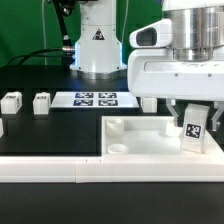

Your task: Assemble square table

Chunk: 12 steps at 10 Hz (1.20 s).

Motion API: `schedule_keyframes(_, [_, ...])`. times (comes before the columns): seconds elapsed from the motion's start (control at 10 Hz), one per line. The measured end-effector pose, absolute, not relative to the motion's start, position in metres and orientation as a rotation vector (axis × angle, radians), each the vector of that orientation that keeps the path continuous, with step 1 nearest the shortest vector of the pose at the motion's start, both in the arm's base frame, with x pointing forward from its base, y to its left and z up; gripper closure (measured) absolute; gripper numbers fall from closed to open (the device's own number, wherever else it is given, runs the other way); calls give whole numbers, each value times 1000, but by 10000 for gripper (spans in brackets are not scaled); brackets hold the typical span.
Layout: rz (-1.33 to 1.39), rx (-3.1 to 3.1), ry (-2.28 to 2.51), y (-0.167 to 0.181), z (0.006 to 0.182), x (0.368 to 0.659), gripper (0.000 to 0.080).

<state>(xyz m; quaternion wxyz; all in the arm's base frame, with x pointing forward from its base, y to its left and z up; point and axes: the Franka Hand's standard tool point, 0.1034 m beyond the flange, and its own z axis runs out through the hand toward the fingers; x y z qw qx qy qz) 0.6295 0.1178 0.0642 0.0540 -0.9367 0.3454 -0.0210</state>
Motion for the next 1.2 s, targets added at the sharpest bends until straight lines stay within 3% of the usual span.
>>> schedule_keyframes(0.6, [49,-2058,2179,121,62,630,511])
schedule_keyframes(1.0, [63,-1900,2278,121,61,631,510])
schedule_keyframes(1.1, [42,-2019,2185,121,60,631,422])
schedule_keyframes(1.2, [17,-2340,1871,122,59,627,282])
